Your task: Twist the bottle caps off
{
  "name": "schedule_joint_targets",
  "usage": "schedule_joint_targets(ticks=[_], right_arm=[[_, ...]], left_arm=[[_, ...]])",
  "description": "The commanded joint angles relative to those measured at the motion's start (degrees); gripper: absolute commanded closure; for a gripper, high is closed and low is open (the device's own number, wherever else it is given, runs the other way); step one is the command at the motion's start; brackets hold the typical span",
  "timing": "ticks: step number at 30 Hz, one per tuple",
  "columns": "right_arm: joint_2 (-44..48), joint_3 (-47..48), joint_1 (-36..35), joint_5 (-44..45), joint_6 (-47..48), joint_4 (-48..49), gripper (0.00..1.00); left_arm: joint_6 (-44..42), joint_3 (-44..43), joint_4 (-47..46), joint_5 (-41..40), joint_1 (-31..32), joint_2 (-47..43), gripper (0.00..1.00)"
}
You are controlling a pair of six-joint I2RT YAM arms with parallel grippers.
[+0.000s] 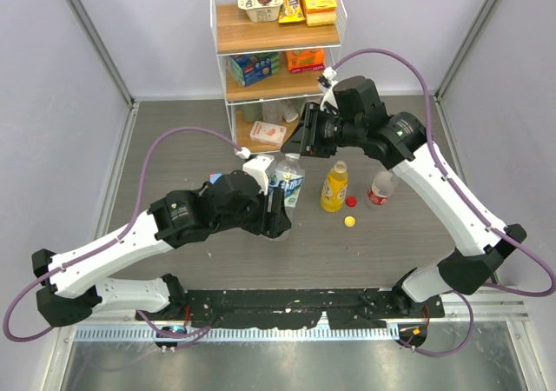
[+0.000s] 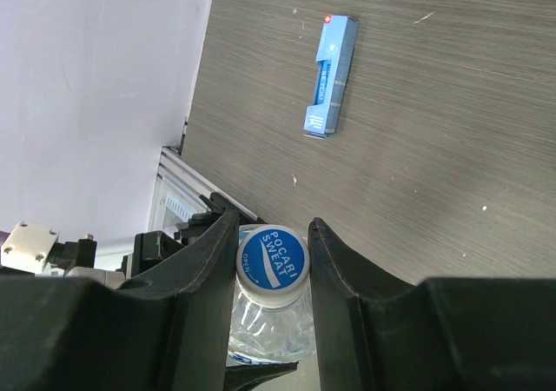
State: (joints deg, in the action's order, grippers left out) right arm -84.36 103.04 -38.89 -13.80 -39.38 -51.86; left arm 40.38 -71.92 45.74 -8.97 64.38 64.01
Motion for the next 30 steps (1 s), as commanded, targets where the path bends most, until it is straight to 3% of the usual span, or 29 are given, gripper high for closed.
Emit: schedule_joint_targets(ticks=[1,11,22,30], right_arm=[[2.35,-1.00,-0.39,-6.67,-1.06,7.02,0.99],[5.87,-8.64,-0.04,-21.87,-2.02,22.58,0.99],[9.47,-13.12,2.07,-38.13,1.68,33.47,0.99],[12.81,-22.62,3.21,-50.61,-18.00,68.53,0.99]], left_arm=[[-0.13,-2.96,-1.35,0.53,-0.04,-0.73,0.59],[0.57,-2.09,-1.96,2.82,-0.04,-2.57,0.64],[1.28,1.78,-7.59,7.65,-0.04,-8.81,0.83],[2.24,5.56,-13.47,13.71,0.04,-12.59,0.89]])
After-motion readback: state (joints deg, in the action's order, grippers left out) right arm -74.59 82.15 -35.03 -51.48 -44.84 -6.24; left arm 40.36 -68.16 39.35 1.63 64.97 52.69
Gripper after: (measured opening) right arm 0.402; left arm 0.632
